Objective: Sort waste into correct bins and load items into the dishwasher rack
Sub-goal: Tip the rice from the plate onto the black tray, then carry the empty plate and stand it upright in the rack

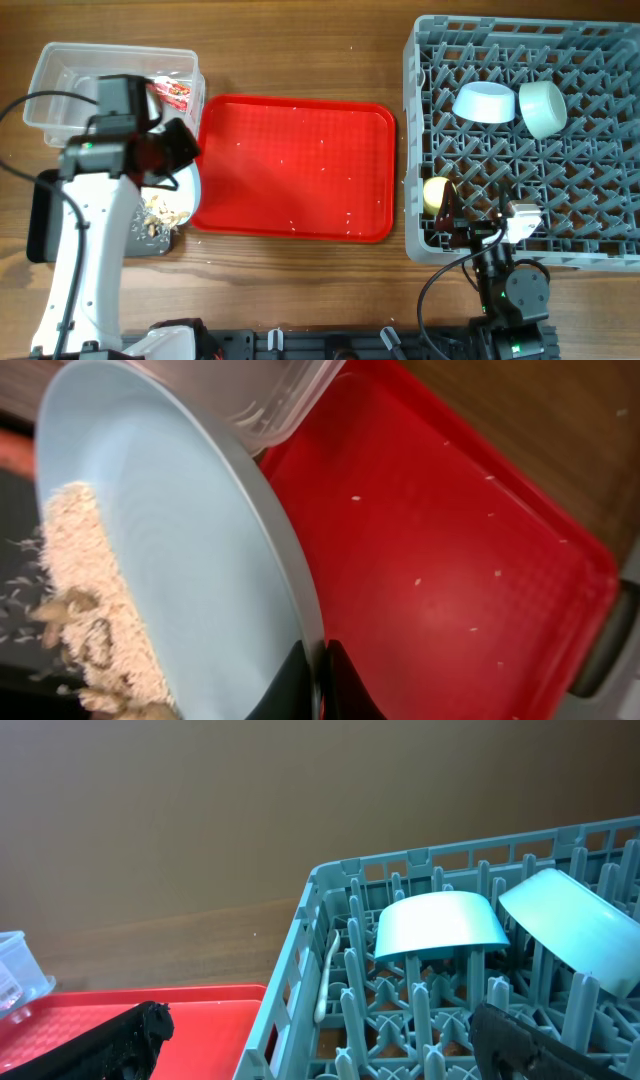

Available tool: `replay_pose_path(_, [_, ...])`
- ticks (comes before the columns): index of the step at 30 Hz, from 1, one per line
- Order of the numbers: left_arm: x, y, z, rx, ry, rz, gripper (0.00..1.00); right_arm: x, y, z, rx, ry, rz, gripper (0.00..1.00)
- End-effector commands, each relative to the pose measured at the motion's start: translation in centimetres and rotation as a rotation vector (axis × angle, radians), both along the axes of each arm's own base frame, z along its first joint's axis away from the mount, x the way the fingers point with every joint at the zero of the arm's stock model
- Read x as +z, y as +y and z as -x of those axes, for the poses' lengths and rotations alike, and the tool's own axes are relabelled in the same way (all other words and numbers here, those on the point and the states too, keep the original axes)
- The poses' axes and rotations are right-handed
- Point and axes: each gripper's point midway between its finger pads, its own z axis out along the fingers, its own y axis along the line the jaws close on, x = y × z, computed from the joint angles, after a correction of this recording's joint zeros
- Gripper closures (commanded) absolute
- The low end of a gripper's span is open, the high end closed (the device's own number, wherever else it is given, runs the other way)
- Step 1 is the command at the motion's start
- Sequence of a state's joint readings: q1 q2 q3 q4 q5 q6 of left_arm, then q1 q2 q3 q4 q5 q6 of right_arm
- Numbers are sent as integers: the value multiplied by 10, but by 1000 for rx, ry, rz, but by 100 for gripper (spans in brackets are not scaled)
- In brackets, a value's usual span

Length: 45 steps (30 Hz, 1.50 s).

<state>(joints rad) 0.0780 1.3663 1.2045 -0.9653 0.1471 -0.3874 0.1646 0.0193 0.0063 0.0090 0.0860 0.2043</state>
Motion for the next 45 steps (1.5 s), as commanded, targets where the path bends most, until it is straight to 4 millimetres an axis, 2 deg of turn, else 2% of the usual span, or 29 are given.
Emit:
replay_pose_path(1, [15, 6, 4, -85, -76, 120, 96, 3, 1, 1, 11, -14, -10, 0])
replay_pose_path(3, [24, 17, 10, -64, -107, 169, 96, 3, 1, 1, 11, -14, -10, 0])
replay_pose_path(11, [66, 36, 35, -109, -305, 367, 96, 3, 1, 1, 11, -14, -10, 0])
replay_pose_path(16, [68, 60, 52, -42, -419, 461, 96, 3, 1, 1, 11, -14, -10, 0])
replay_pose_path(20, [84, 80, 69, 19, -559, 499, 96, 3, 1, 1, 11, -14, -10, 0])
replay_pose_path(23, [96, 89, 76, 31, -648, 500, 96, 3, 1, 1, 11, -14, -10, 0])
replay_pose_path(28, [96, 89, 77, 21, -659, 493, 96, 3, 1, 1, 11, -14, -10, 0])
replay_pose_path(33, [90, 75, 72, -41, -628, 487, 96, 3, 1, 1, 11, -14, -10, 0])
replay_pose_path(36, [108, 42, 60, -186, -683, 574, 96, 3, 1, 1, 11, -14, -10, 0])
replay_pose_path(38, [100, 25, 51, -229, -613, 569, 96, 3, 1, 1, 11, -14, -10, 0])
replay_pose_path(40, [76, 24, 44, -183, -486, 482, 96, 3, 1, 1, 11, -14, -10, 0])
replay_pose_path(41, [78, 17, 39, -195, -484, 493, 96, 3, 1, 1, 11, -14, -10, 0])
replay_pose_path(43, [108, -21, 27, -360, -580, 592, 96, 3, 1, 1, 11, -14, -10, 0])
replay_pose_path(45, [122, -59, 12, -479, -609, 598, 96, 3, 1, 1, 11, -14, -10, 0])
